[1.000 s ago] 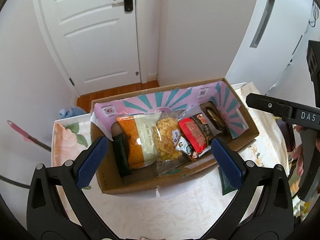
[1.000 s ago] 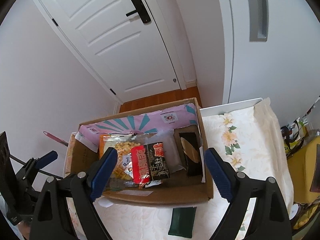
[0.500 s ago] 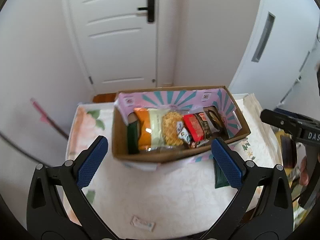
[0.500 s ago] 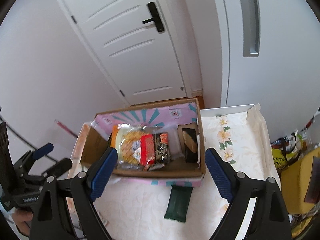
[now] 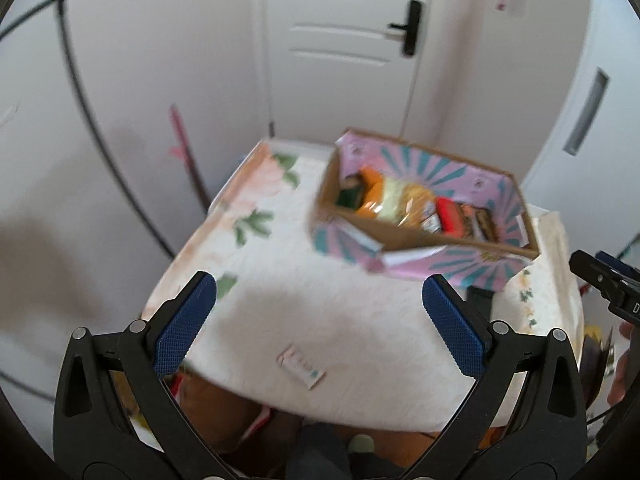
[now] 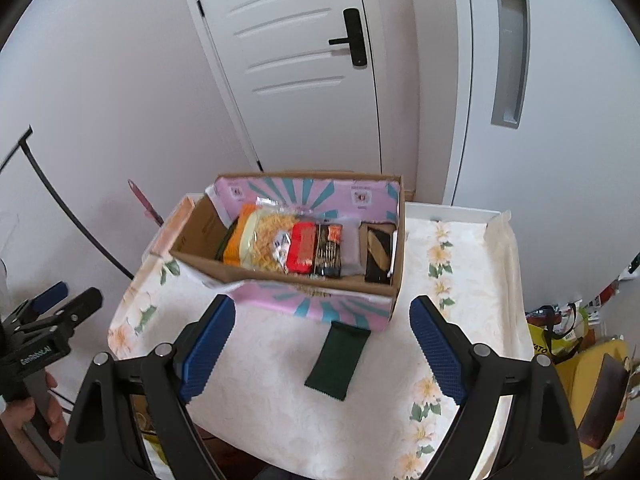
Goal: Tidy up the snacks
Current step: 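Withdraw both tools from the box back over the table, then grasp the white-and-red packet with the left tool while the right tool grasps the second dark green packet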
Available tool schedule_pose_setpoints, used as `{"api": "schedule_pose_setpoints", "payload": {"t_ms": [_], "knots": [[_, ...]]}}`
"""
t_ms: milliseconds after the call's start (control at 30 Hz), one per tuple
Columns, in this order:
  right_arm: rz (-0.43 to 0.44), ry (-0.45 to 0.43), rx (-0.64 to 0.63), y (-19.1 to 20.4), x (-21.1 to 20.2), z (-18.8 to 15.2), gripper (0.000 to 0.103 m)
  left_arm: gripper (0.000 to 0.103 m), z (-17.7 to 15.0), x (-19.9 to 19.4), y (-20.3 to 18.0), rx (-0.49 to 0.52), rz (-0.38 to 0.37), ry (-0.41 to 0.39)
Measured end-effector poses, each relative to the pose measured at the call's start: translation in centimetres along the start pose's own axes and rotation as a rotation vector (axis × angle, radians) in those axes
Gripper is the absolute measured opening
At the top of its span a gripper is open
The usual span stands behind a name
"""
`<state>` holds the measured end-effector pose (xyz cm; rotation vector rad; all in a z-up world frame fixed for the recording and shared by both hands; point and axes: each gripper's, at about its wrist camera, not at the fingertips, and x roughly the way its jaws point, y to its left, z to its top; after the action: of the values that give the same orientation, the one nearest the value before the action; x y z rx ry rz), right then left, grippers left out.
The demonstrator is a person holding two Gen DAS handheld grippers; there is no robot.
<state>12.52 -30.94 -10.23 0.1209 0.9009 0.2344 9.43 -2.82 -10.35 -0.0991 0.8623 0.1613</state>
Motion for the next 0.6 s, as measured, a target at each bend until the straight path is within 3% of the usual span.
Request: {"api": "schedule_pose_setpoints", "payload": {"t_ms": [267, 600], "knots": [[-0.043, 0.015, -0.011, 0.8, 3.4, -4.0, 0.087, 0.102, -6.2, 5.0, 2.8, -0.197, 0.055, 0.126], [-0.087, 0.067, -0.014, 0.2, 8.3, -8.4, 0.087, 0.079, -11.9, 11.6, 2.8, -0.316, 0.092, 0.218]]}}
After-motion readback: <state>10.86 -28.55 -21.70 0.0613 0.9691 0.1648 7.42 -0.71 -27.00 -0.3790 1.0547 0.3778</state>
